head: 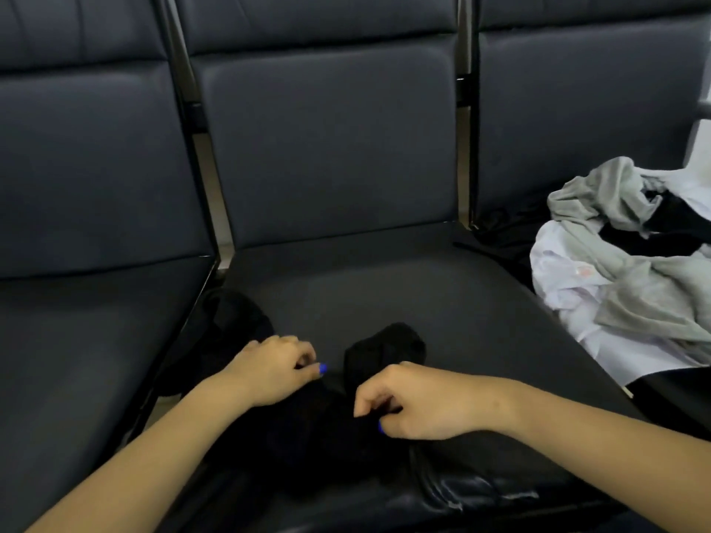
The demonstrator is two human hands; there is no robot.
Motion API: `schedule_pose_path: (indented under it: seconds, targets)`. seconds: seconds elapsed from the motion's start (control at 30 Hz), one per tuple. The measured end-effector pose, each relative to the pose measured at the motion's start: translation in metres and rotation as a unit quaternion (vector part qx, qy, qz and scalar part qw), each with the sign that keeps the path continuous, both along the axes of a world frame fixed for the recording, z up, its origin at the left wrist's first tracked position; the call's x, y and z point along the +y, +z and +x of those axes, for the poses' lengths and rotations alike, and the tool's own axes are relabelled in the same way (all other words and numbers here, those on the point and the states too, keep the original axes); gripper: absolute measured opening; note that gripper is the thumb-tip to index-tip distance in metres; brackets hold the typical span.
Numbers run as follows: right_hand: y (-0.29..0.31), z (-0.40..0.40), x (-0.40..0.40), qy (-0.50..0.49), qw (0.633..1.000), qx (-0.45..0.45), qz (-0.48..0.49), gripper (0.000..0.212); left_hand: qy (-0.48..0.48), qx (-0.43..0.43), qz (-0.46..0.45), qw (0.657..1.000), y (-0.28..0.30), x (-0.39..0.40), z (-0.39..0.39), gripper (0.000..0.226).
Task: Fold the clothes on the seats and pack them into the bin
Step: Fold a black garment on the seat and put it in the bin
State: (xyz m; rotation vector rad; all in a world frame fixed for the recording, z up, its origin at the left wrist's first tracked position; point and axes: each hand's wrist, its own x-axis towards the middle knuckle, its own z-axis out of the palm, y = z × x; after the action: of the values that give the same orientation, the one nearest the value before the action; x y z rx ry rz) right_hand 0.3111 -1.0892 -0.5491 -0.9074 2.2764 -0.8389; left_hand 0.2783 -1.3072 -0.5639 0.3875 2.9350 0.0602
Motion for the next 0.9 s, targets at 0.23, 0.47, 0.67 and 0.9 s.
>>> schedule_pose_path:
  seconds: [0.23,0.47,0.67,0.9]
  targets:
    - [0.008,-0.014,0.064,-0.093,0.992,0.008,0.079,0.045,-0.028,-0.187,0.095,0.977,0.023,0.019,0.032,0.028]
    - [-0.002,-0.01,0.084,-0.395,0.9,-0.159,-0.088,0.015,-0.05,-0.374,0.2,0.904,0.032,0.025,0.065,0.026]
    - [-0.014,-0.008,0.063,-0.428,0.901,-0.046,0.046,0.081,-0.037,-0.321,0.178,0.93,0.015,0.023,0.05,0.023]
    - [-0.023,-0.023,0.04,-0.588,0.789,-0.1,-0.144,0.104,-0.006,-0.188,0.259,0.947,-0.009,0.051,0.027,0.019]
